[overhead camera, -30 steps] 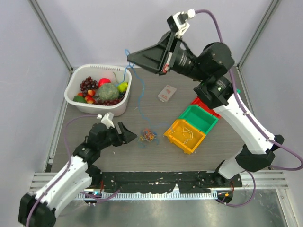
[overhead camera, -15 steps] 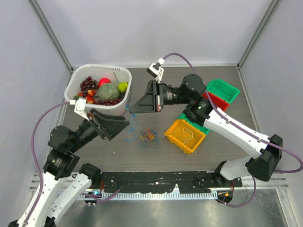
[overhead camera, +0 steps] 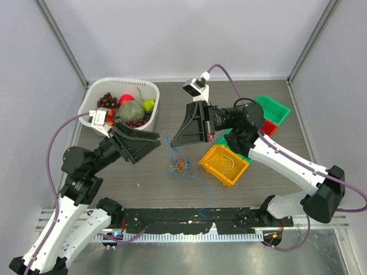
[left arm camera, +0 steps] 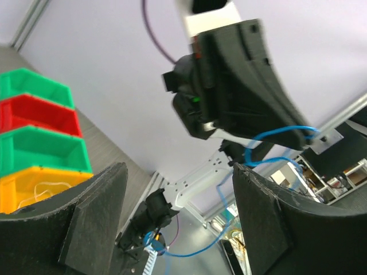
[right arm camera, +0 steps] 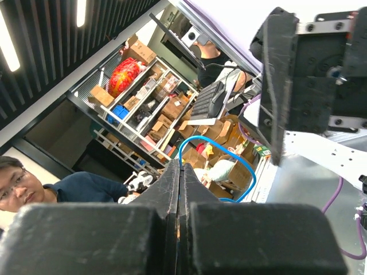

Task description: Untangle the cables

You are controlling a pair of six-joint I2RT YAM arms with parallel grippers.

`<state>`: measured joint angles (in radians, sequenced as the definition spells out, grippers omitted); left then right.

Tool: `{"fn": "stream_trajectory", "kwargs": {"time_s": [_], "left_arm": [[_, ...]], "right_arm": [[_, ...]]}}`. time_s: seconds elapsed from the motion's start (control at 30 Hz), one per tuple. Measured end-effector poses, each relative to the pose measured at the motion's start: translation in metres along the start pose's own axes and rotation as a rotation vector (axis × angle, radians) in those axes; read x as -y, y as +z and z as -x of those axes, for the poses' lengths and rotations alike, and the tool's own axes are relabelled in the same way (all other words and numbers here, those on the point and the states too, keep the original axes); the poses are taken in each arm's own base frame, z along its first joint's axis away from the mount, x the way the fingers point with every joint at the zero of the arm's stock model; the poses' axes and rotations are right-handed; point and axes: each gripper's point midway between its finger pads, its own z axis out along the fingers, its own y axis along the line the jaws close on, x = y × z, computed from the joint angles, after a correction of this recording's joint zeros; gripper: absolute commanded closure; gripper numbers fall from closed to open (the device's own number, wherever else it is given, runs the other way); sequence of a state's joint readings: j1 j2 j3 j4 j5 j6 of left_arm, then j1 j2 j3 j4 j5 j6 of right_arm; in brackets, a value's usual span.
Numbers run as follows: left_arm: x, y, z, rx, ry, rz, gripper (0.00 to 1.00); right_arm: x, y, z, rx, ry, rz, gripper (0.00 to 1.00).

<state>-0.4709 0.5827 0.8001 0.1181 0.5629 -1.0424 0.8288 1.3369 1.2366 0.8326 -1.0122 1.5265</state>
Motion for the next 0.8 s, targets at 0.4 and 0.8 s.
{"fn": "stream_trajectory", "kwargs": {"time_s": [0.4,0.8], "left_arm": [[0.024,0.013,0.009,-0.01,0.001,-0.137,0.22],[0.025,0.029,0.003,-0.099,-0.016,-0.166,0.22]], "right_arm": [[0.013,-0.004,-0.003,0.009,0.031,-0.032,0.99],[0.019,-0.004,0.001,0.033,0.032,-0.054,0.99]]}}
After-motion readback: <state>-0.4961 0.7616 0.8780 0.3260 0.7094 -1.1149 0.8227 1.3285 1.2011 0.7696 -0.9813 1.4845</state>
